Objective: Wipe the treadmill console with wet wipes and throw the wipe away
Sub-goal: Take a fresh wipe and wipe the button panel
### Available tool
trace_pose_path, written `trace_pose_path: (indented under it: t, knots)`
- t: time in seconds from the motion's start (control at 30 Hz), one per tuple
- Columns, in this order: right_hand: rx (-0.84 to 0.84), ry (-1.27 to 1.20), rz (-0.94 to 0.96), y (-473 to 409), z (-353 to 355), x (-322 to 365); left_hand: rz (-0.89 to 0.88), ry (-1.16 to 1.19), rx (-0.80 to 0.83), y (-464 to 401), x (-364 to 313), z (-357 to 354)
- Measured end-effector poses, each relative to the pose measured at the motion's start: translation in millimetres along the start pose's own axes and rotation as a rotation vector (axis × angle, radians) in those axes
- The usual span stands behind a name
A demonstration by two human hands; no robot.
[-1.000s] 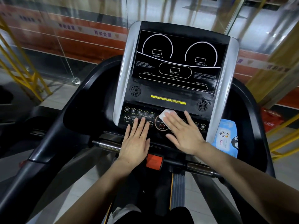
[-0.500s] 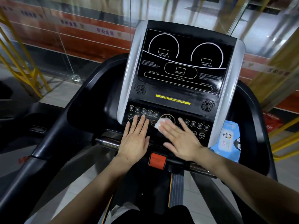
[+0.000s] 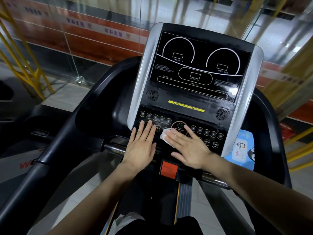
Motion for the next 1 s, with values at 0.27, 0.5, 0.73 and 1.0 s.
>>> trace_pose_path:
  t: [0.27, 0.5, 0.73, 1.0]
  knots:
    - [-0.041, 0.03, -0.213, -22, 13, -19, 0.0, -0.013, -0.011, 1, 6, 2]
    - [-0.003, 0.008, -0.081, -24, 11, -11, 0.004, -0.019, 0.011, 5, 11, 4]
    - [-0.072, -0.074, -0.274, -36, 10, 10, 0.009, -0.043, 0.015, 5, 22, 10]
    - [-0.033, 0.024, -0.138, -51, 20, -16, 0.041, -0.03, 0.054, 9, 41, 15]
Point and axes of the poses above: each hand's wrist, its own y-axis away from the middle knuckle, its own z-axis out of the back of the hand, x = y × z, the point moved 7 cm from there along -y, towards the middle knuckle, and after that the axes turned 10 degrees about -x, right-handed, at the moved point
